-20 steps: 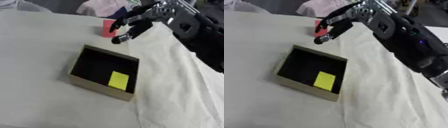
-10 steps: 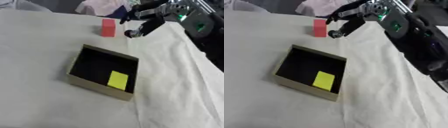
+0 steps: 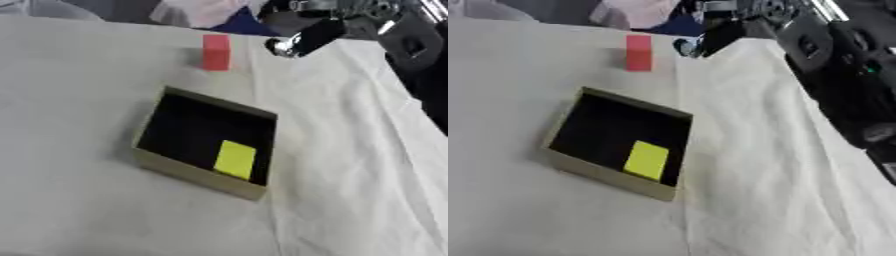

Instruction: Pick up objects on the table and place them in the box.

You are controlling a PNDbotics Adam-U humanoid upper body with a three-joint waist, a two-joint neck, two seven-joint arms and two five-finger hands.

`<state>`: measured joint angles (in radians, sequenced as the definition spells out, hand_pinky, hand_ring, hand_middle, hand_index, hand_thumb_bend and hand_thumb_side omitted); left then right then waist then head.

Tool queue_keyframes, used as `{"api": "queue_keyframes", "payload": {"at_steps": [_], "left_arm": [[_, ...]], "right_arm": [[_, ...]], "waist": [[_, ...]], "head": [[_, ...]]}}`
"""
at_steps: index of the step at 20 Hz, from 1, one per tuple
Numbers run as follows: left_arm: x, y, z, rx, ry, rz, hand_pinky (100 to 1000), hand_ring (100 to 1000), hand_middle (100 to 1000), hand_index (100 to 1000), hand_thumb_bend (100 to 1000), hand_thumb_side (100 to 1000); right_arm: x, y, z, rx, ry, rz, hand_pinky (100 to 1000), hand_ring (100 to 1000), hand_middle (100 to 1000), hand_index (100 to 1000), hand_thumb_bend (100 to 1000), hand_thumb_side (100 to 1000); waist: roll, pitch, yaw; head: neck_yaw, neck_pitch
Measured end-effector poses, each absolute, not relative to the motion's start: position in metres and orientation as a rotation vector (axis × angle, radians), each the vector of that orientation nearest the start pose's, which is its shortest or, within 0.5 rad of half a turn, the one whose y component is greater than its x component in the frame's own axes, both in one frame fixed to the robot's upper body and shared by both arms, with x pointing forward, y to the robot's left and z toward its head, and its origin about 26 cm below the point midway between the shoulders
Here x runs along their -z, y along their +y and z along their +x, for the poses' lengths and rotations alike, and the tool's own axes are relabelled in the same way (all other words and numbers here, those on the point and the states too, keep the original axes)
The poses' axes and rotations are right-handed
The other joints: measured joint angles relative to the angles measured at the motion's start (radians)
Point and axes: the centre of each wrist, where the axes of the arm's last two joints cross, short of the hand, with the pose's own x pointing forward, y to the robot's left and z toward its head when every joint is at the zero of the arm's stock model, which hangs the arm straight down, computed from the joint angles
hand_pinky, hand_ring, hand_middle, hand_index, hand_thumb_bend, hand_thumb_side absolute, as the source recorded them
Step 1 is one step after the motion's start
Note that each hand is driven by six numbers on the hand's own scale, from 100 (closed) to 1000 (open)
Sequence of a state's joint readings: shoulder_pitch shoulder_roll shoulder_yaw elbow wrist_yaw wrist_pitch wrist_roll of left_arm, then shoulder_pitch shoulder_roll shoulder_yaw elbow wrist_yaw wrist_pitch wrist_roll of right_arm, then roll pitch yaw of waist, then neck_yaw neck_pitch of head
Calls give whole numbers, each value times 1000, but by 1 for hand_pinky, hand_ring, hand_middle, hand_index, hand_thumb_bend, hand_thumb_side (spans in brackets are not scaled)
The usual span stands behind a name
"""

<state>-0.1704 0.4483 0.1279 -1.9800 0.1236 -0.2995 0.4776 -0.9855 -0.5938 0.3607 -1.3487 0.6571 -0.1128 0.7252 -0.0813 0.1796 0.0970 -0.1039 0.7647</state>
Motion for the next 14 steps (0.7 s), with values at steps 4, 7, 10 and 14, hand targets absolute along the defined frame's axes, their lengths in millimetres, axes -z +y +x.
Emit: {"api": "queue_keyframes", "payload": {"at_steps": [4,7,10,14], "left_arm": [[-187,322,285,-230,-2503,430,660,746,700,784,312,641],[-188,322,285,-233,-2506,428,660,746,700,784,311,642],[-188,321,286,-242,-2507,424,660,746,700,783,312,642],[-190,320,287,-246,-2515,422,659,747,700,783,309,643]], "right_arm": [[-290,-227,433,-1844,-1437,-838,983,986,930,1000,148,668],[-293,-232,441,-1773,-1447,-899,983,985,939,1000,149,653],[-293,-239,449,-1693,-1442,-956,989,997,963,1000,180,625],[-293,-239,461,-1637,-1415,-1013,1000,1000,900,1000,240,576]], "waist": [[2,4,1],[9,12,3],[9,15,5],[12,24,10]], "head": [[0,0],[0,0],[1,0],[5,0]]}}
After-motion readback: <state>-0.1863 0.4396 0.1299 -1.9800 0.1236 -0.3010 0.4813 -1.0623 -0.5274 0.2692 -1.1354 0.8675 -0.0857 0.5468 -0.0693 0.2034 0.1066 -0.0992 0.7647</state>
